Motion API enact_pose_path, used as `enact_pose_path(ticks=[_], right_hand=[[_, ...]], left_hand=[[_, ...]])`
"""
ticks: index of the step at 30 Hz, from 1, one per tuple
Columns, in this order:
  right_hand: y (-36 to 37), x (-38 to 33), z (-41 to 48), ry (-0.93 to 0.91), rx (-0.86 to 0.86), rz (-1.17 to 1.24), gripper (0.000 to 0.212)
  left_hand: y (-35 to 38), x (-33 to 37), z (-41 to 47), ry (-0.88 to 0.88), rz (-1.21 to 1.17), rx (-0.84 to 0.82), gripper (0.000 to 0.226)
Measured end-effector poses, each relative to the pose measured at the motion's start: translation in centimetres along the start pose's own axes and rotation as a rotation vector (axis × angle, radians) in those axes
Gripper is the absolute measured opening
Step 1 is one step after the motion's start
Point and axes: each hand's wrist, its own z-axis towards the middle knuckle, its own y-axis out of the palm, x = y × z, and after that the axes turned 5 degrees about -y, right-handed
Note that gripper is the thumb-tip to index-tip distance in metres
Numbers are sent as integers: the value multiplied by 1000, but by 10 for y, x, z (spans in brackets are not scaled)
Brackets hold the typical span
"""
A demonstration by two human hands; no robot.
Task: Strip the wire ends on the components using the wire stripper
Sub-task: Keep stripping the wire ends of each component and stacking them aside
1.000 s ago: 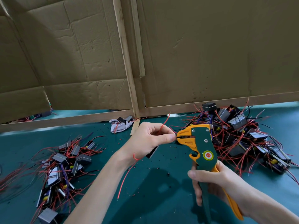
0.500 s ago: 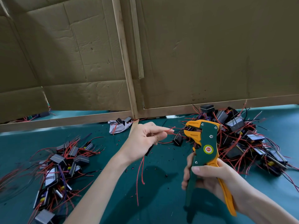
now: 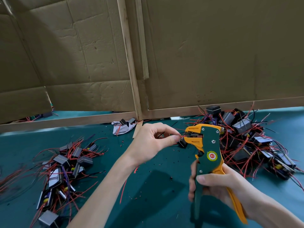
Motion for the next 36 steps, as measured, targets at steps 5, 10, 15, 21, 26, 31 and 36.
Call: enact_pose_path(ticks=[5, 10, 15, 21, 26, 31, 36], right_hand=[[-1, 1, 0, 16, -16, -38, 39], [1, 1, -4, 46, 48, -83, 38], [12, 14, -4, -25, 260, -196, 37], [2, 16, 5, 37, 68, 100, 44], [-8, 18, 8, 25, 115, 193, 47], [-5, 13, 6, -42, 71, 211, 45], [-4, 8, 6, -65, 82, 219, 36]], left_hand=[[-1, 1, 0, -9, 17, -13, 15], [-6, 3, -1, 2, 61, -53, 12], [-6, -3, 0, -34, 108, -50, 14], [-7, -13, 5, -71, 133, 75, 9], [-11, -10, 30, 19, 181, 369, 13], [21, 5, 81, 32, -66, 372, 8], [57, -3, 98, -133, -47, 52, 30]])
